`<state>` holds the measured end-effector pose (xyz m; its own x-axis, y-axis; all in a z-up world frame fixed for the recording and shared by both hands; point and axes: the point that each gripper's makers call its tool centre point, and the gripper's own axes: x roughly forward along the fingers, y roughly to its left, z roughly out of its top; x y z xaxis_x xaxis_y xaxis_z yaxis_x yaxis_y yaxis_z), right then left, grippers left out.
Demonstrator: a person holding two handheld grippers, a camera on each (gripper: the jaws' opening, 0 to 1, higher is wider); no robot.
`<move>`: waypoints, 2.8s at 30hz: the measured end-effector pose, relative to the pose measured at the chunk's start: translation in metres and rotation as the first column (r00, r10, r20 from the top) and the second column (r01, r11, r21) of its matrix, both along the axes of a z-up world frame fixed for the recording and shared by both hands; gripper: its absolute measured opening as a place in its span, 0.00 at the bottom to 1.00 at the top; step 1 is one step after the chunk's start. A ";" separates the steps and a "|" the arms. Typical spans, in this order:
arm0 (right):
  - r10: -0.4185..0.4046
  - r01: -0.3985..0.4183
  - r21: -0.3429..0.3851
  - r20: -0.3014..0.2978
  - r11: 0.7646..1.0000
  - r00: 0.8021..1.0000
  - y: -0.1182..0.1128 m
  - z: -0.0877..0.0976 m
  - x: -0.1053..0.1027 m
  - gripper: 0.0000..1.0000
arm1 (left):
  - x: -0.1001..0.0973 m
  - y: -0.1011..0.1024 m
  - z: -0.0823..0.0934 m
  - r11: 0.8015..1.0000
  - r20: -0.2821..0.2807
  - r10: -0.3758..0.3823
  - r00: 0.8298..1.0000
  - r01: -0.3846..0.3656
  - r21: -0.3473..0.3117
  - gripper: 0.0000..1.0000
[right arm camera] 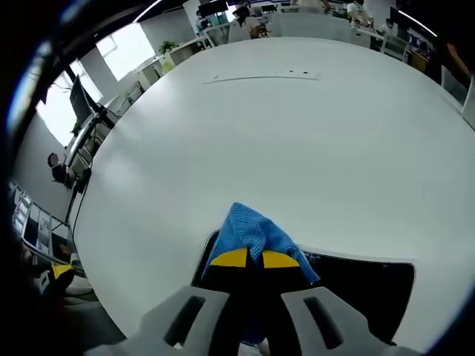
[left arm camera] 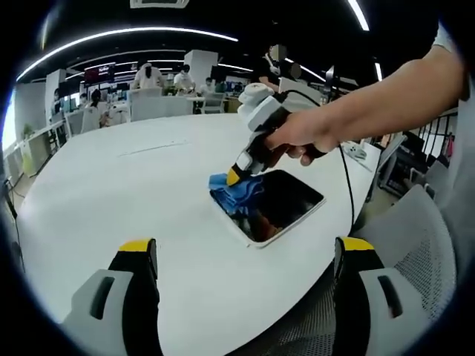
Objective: Wipe the mirror surface with the cleaning cloth until all visible marks leave the cleaned area.
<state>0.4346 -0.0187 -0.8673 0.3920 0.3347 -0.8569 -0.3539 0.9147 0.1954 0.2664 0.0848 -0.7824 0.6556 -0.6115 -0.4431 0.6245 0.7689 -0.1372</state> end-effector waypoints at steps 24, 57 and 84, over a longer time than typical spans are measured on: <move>-0.048 0.048 -0.026 0.001 0.999 0.999 -0.037 0.001 -0.005 0.00 | 0.001 0.010 0.000 0.997 0.015 0.010 1.000 -0.011 0.074 0.95; -0.092 0.092 0.005 0.028 0.996 0.995 -0.029 0.001 -0.061 0.00 | 0.000 0.002 0.014 0.994 0.092 -0.026 0.995 0.016 0.109 0.99; -0.087 0.089 0.057 -0.039 0.994 0.995 -0.021 -0.002 -0.106 0.00 | -0.017 0.003 0.057 0.997 0.005 0.044 0.999 -0.044 -0.061 0.99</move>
